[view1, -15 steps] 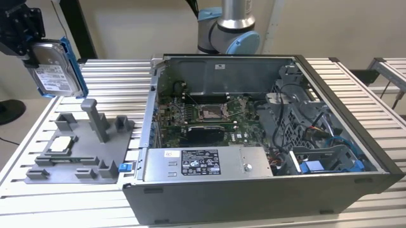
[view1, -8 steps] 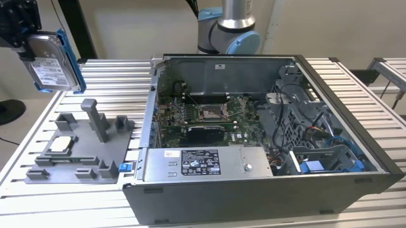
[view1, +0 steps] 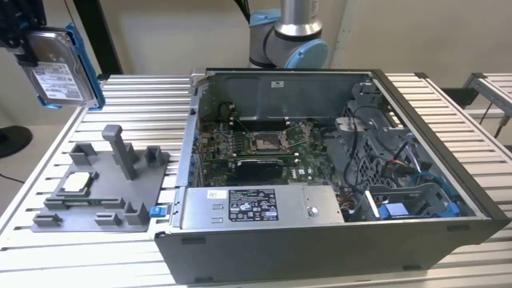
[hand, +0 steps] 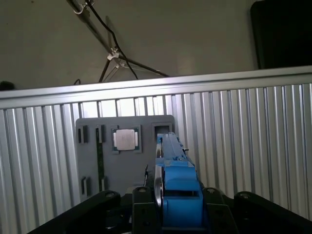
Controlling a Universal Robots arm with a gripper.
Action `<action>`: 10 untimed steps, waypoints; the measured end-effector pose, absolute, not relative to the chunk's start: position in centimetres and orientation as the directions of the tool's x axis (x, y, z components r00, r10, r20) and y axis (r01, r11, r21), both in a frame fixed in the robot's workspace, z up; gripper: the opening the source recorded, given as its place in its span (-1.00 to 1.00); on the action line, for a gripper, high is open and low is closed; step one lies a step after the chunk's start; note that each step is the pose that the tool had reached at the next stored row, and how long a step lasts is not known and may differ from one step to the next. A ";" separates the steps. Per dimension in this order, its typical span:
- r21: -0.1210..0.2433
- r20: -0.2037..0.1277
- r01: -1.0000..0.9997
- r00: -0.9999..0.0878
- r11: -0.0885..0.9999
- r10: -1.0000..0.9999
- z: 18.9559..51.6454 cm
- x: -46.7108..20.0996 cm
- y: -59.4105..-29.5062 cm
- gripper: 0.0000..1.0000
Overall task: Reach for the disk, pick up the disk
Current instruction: 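Pick up the disk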
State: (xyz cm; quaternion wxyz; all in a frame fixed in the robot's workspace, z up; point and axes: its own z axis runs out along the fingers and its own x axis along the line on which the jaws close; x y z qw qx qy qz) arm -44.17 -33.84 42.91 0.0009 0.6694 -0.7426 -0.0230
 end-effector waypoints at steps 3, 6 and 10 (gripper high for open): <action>0.035 -0.029 -0.994 -0.104 0.103 -0.994 43.6 -44.2 -33.8 -1.00; 0.035 -0.029 -0.994 -0.104 0.103 -0.994 44.2 -44.2 -33.8 -1.00; 0.035 -0.029 -0.994 -0.104 0.103 -0.994 44.7 -44.2 -33.8 -1.00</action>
